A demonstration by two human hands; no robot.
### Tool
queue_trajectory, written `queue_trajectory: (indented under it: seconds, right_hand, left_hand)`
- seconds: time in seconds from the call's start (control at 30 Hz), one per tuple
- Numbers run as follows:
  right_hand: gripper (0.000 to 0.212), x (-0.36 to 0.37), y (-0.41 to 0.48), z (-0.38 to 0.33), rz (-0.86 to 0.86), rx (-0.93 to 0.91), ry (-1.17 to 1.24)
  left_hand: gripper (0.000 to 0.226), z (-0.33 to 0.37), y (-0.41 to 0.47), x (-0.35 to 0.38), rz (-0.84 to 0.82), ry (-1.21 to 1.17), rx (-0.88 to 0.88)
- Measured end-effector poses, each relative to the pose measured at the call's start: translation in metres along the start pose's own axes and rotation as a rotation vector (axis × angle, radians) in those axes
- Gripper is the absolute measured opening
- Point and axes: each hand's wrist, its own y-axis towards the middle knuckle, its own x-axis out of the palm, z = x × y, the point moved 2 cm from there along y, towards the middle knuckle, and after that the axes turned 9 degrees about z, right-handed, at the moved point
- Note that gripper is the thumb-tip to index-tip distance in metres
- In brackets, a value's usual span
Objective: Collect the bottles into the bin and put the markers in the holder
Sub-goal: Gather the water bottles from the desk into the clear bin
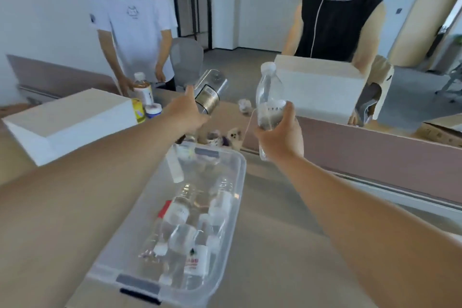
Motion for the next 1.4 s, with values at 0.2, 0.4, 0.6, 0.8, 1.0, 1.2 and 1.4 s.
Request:
queue_trajectory:
  seconds: [0.2,0.4,0.6,0.8,1.0,1.2,1.4]
  right_hand:
    - [0.045,0.090,-0.083,0.018,-0.220,0.193,0.057]
    - [0.055,0.151,-0.120,0.027,-0.358,0.340,-0.055]
    - [0.080,0.184,-0.157,0.052,-0.499,0.186,-0.568]
    - [0.073,0.183,-0.164,0.044,-0.493,0.286,-0.511]
    - [0.035,0.122,-0.114,0.026,-0.335,0.283,-0.337]
    - [0.031,0.007,-0.069,0.082,-0.107,0.292,-0.546]
    - [0.030,-0.137,-0.105,0.166,0.101,0.605,-0.647]
  left_hand:
    - [0.077,-0.113,-0.054,0.064,-0.221,-0.133,-0.276]
    - [0.076,-0.174,-0.121,0.147,-0.289,0.140,-0.354]
    - [0.068,-0.170,-0.121,0.158,-0.349,0.307,-0.290]
    - [0.053,-0.159,-0.089,0.130,-0.280,0.179,-0.234]
    - [0.052,-0.101,-0.050,0.090,-0.210,0.107,-0.132]
    - [0.052,0.012,-0.054,0.096,-0.188,0.029,0.122]
    - [0.048,0.127,-0.121,0.148,-0.277,-0.059,0.379]
